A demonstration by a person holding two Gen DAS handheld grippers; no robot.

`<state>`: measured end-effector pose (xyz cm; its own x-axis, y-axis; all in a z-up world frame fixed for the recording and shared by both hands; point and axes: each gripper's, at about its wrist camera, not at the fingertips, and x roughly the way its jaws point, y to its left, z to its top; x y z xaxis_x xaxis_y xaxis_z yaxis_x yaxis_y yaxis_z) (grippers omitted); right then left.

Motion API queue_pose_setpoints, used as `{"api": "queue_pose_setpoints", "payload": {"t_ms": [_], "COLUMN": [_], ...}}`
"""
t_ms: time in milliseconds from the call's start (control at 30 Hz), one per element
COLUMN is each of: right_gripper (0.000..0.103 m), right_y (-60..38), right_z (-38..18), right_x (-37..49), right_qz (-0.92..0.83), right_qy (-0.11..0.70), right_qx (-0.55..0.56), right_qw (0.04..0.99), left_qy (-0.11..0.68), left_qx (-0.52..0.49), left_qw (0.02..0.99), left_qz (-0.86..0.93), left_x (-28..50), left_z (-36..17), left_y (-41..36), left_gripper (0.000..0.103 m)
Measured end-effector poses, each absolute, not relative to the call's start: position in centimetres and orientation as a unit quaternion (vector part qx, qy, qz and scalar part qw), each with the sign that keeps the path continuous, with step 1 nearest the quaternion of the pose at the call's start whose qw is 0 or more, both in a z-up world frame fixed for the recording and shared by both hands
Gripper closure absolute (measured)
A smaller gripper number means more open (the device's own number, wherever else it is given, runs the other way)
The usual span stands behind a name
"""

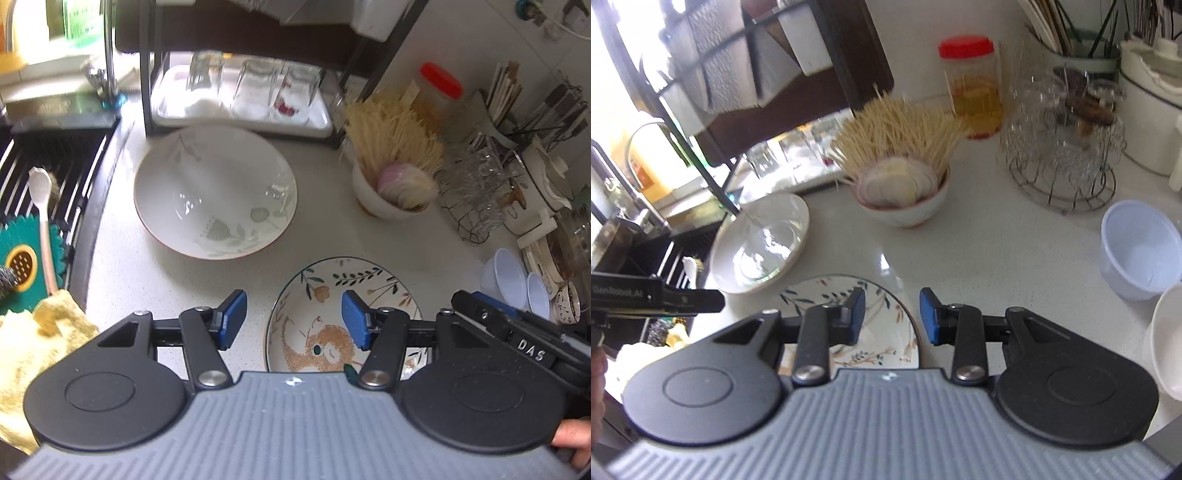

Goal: Organize plates and bowls
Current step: 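Lower the floral plate onto the counter and open the left gripper, then move the left gripper to the rim of the white leaf-print plate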

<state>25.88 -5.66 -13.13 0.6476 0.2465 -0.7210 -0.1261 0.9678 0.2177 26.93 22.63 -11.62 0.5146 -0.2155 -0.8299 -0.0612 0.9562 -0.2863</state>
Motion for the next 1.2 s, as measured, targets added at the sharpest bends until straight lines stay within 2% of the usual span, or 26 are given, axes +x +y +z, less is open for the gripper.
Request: {"api": "queue_pose_setpoints", "payload": {"t_ms": [500, 767, 1200], "right_gripper": [0.066, 0.066, 0.066], "right_y": [-3.3, -2.0, -1.7], "right_z": [-5.0, -4.1, -4.0], "right_x": [18.2, 14.8, 10.4], "right_qz": [0.148, 0.177, 0.182], "right_qy": [0.333, 0.316, 0.318], "right_qx": [0.07, 0.054, 0.047], "right_qw": [0.929, 0.931, 0.929], "left_qy": [0.38, 0.348, 0.347], "left_qx": [-0.101, -0.084, -0.076], "left_qw": [0.918, 0.933, 0.934], "left_qz": [-0.055, -0.036, -0.038], "left_x": [17.5, 13.5, 7.6], "left_z": [-3.3, -1.7, -1.9], "left_y": [21.5, 22.5, 21.2], "left_gripper": [0.04, 0.04, 0.04]}}
